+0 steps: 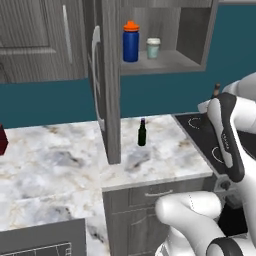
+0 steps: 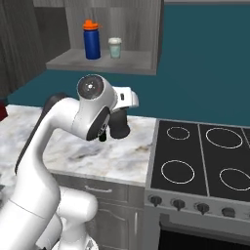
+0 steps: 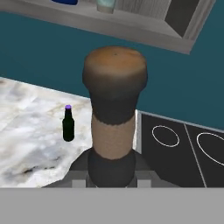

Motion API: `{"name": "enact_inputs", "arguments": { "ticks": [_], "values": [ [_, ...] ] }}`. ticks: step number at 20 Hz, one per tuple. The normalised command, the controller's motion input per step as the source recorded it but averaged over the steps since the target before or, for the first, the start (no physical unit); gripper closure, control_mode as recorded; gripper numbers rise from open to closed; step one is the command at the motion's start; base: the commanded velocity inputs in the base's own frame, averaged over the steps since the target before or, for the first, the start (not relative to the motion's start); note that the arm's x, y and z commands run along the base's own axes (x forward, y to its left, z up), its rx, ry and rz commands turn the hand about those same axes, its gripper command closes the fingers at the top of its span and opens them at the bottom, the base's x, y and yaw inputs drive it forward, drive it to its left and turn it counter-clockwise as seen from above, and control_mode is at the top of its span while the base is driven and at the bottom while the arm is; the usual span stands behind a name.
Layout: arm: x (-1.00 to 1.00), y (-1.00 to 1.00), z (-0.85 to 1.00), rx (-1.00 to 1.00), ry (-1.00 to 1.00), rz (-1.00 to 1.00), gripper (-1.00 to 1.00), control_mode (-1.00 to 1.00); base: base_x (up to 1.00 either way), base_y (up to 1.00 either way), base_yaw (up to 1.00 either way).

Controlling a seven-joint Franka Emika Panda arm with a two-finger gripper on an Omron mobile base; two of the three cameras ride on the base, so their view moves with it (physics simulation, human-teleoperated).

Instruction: Sort all alcoholic drinks to one cabinet, and non-alcoholic drinks to the other.

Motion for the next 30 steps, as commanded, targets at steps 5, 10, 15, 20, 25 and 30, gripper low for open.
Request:
{"name": "enact_inputs", "arguments": {
  "ticks": [5,10,15,20,25,30],
  "values": [
    [0.0,0.0,0.0,0.0,0.0,0.0,1.0,1.0,-0.14,-0.5,0.0],
    [0.0,0.0,0.0,0.0,0.0,0.0,1.0,1.0,0.0,-0.74,0.0],
    [0.0,0.0,0.0,0.0,0.0,0.0,1.0,1.0,0.0,-0.85,0.0],
    [0.0,0.0,0.0,0.0,0.0,0.0,1.0,1.0,0.0,-0.89,0.0],
    [0.0,0.0,0.0,0.0,0.0,0.0,1.0,1.0,0.0,-0.85,0.0],
    [0.0,0.0,0.0,0.0,0.0,0.0,1.0,1.0,0.03,-0.75,0.0]
  ]
}}
